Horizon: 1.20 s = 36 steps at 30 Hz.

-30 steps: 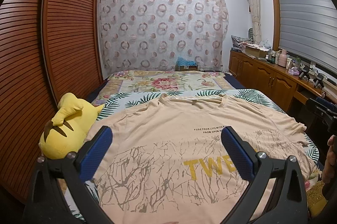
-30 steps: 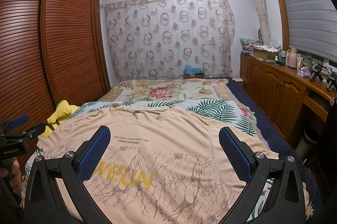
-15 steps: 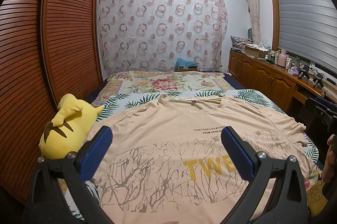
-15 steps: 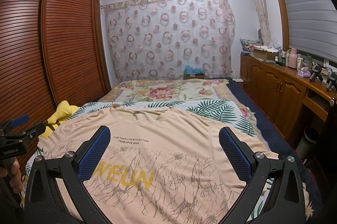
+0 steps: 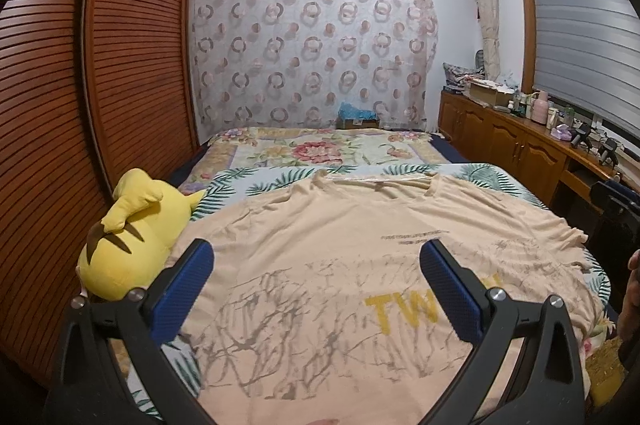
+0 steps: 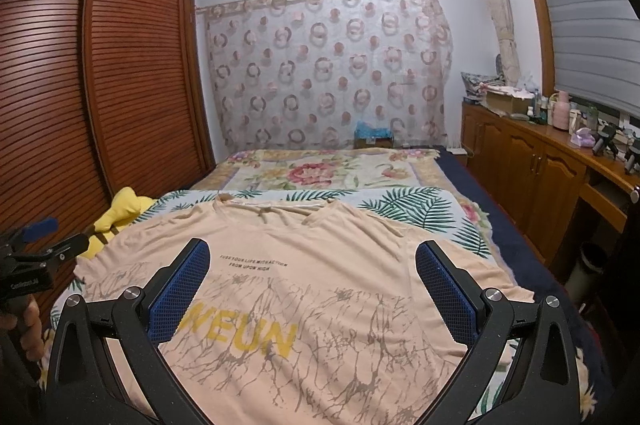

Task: Fold small clothes
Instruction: 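Grasp the side edge of the peach T-shirt with the left tool and fold it inward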

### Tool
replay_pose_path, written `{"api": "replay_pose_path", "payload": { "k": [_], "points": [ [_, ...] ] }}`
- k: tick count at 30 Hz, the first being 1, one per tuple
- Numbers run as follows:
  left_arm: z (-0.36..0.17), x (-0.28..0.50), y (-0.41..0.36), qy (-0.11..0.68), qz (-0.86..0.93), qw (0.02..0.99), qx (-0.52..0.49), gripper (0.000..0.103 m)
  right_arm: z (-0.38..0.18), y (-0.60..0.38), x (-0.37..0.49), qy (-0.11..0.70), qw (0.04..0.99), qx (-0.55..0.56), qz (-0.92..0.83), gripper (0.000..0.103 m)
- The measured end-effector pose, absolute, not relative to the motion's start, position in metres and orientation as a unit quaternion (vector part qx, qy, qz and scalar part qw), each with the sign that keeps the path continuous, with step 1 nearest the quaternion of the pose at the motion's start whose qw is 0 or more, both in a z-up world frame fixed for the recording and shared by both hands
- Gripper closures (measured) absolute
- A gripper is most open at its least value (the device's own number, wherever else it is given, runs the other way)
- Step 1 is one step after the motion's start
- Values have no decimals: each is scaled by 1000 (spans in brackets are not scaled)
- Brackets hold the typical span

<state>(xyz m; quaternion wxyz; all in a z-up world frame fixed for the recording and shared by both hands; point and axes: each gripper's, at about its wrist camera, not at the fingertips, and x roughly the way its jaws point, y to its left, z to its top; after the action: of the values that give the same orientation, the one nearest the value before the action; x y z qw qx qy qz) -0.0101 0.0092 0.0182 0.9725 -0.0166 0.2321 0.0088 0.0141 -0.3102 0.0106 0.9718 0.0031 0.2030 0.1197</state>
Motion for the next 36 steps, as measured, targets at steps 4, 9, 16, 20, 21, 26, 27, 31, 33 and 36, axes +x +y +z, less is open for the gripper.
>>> {"api": "replay_pose_path", "payload": {
  "k": [4, 9, 16, 20, 21, 26, 27, 31, 33, 36],
  "points": [
    [10, -9, 31, 240, 19, 970, -21, 0, 8, -303, 19, 207, 968, -4, 143, 0],
    [-2, -6, 56, 254, 29, 967, -24, 0, 3, -286, 24, 215, 961, -8, 175, 0],
    [-23, 0, 94, 280, 30, 959, -30, 0, -8, -258, 39, 234, 948, -27, 214, 0],
    [-39, 9, 120, 302, 37, 952, -32, 0, -20, -243, 49, 250, 938, -43, 235, 0],
    [-41, 9, 127, 305, 39, 951, -34, 0, -23, -240, 52, 255, 936, -46, 239, 0],
    [-54, 20, 161, 330, 49, 941, -51, 7, -39, -219, 63, 279, 921, -58, 266, 0],
    [-55, 22, 164, 334, 49, 940, -53, 9, -43, -215, 66, 285, 918, -60, 270, 0],
    [-66, 31, 178, 359, 44, 930, -66, 15, -55, -205, 75, 308, 905, -60, 287, 0],
    [-70, 35, 182, 371, 42, 925, -72, 18, -59, -201, 80, 321, 898, -56, 295, 0],
    [-82, 43, 190, 393, 39, 915, -84, 28, -63, -196, 83, 331, 891, -50, 305, 0]
  ]
}}
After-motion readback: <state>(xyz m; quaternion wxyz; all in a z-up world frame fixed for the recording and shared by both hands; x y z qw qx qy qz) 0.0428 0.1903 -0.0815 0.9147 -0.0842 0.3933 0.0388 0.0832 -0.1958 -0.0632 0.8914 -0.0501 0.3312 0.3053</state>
